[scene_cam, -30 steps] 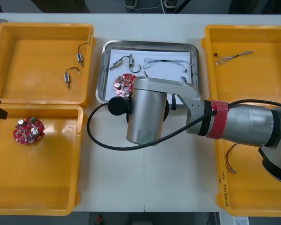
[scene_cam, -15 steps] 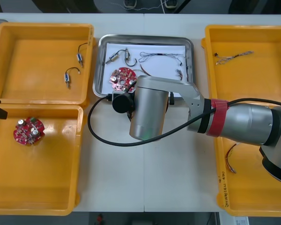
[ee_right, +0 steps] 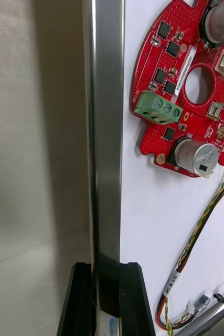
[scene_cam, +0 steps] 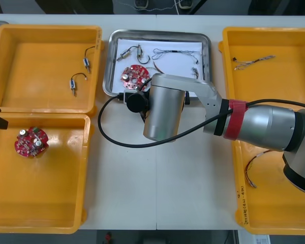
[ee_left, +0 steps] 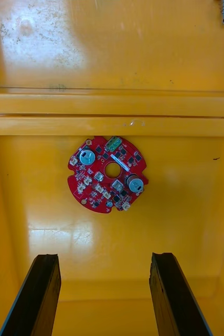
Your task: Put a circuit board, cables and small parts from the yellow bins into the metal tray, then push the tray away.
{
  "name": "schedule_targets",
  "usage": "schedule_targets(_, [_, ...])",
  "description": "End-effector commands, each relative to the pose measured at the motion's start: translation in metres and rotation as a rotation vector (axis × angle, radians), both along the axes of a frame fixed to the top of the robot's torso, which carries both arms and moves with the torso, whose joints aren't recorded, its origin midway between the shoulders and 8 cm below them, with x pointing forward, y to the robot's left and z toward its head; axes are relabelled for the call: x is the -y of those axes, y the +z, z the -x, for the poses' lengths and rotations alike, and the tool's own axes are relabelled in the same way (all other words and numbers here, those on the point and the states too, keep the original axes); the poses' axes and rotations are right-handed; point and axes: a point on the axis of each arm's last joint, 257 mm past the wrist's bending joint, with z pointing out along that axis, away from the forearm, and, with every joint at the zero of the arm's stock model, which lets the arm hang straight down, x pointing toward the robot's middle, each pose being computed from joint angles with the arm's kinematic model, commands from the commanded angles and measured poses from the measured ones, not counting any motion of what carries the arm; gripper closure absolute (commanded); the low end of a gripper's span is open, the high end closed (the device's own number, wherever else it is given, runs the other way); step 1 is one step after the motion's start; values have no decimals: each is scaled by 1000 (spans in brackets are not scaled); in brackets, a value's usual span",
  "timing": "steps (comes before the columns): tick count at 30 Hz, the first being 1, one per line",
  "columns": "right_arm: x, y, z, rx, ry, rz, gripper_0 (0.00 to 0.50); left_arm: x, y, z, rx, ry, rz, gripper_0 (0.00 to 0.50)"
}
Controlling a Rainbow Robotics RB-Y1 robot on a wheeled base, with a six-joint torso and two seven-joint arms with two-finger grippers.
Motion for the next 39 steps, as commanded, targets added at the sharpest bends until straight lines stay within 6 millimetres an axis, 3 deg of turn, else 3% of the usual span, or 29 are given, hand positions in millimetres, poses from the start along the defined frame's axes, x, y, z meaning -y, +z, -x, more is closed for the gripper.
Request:
schedule_targets(1, [-30, 49, -20, 91, 69, -21, 500, -20, 14, 6, 19, -14, -79, 0])
schedule_targets(11, [-23, 60, -43, 132, 68, -38, 500, -20, 14, 6, 19, -14, -79, 0])
schedule_targets(19, [-29, 81, -61, 171, 90, -93, 500, -20, 14, 6, 19, -14, -79, 0])
schedule_targets(31, [-27, 88, -66, 188, 92, -96, 493, -20, 14, 6, 19, -14, -79, 0])
schedule_targets(32, [-26, 87, -66, 187, 89, -95, 445, -20, 14, 6, 19, -14, -79, 0])
schedule_targets(33, [-24, 87, -67, 187, 86, -93, 294, -20, 14, 6, 19, -14, -79, 0])
schedule_targets(34, [-24, 86, -67, 185, 84, -93, 222, -20, 14, 6, 19, -14, -79, 0])
schedule_targets(35, [-24, 86, -67, 186, 85, -93, 222, -20, 14, 6, 19, -14, -79, 0])
schedule_targets(36, [-24, 86, -67, 185, 86, -93, 35, -20, 14, 6, 19, -14, -79, 0])
schedule_targets(37, [-23, 85, -67, 185, 83, -92, 0, -20, 14, 6, 19, -14, -79, 0])
schedule_targets(39, [-23, 86, -68, 185, 83, -93, 0, -20, 14, 6, 19, -14, -79, 0])
